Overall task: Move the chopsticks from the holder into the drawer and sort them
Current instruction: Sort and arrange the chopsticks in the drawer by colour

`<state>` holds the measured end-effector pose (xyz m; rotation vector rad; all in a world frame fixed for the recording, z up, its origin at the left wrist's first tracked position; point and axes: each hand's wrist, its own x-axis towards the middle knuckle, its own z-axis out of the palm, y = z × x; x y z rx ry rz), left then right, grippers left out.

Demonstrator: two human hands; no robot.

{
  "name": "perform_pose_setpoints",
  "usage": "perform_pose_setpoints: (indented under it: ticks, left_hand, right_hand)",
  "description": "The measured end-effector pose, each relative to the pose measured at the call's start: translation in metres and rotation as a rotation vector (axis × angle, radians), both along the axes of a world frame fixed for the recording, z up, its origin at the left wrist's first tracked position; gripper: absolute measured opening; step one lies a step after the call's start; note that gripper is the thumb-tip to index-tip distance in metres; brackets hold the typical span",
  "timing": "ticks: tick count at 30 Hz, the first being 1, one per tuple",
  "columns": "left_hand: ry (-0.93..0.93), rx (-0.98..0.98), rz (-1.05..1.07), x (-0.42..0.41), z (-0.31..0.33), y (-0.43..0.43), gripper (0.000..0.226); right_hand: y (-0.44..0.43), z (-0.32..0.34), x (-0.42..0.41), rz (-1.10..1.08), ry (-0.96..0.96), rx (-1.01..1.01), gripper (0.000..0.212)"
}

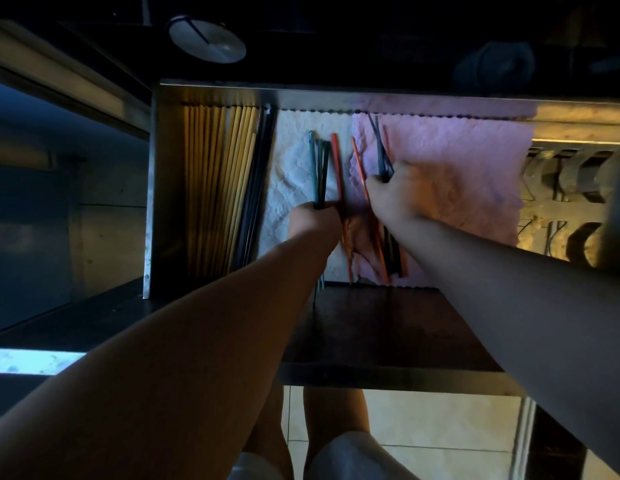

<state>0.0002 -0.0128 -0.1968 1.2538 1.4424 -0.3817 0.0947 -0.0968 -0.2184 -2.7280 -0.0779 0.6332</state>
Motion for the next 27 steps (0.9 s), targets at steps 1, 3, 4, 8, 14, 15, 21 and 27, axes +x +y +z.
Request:
perform_pose_setpoints:
  ticks: [1, 3, 4, 8, 14, 15, 21, 27]
  left_hand:
    - [-0.003, -0.021, 0.01, 0.001, 0.001, -0.001, 0.023]
    - [-0.014, -0.054, 0.024, 0.003, 0.004, -0.003, 0.026]
    - [-0.021, -0.061, 0.029, 0.004, 0.005, -0.004, 0.026]
    - [-0.059, -0.048, 0.065, 0.011, 0.007, -0.011, 0.015]
    - [-0.057, -0.022, 0.007, 0.016, 0.005, -0.017, 0.016]
    - [-0.061, -0.012, -0.012, 0.015, 0.004, -0.017, 0.02]
    - [-0.067, 0.032, -0.094, 0.013, 0.004, -0.016, 0.017]
    - [-0.068, 0.129, -0.155, 0.002, 0.007, -0.003, 0.02]
  right_hand:
    - [-0.003, 0.003, 0.001, 0.022, -0.034, 0.01, 0.03]
    - [-0.01, 0.009, 0.004, 0.08, -0.093, 0.052, 0.028]
    - [-0.014, 0.012, 0.005, 0.114, -0.112, 0.076, 0.028]
    - [-0.03, 0.027, 0.009, 0.188, -0.136, 0.171, 0.035]
    - [-0.037, 0.051, 0.008, 0.07, -0.114, 0.359, 0.037]
    - [-0.035, 0.053, 0.008, 0.037, -0.097, 0.415, 0.035]
    - [-0.016, 0.058, 0.007, -0.17, 0.064, 0.648, 0.032]
    - [0.007, 0.052, 0.007, -0.316, 0.408, 0.644, 0.026]
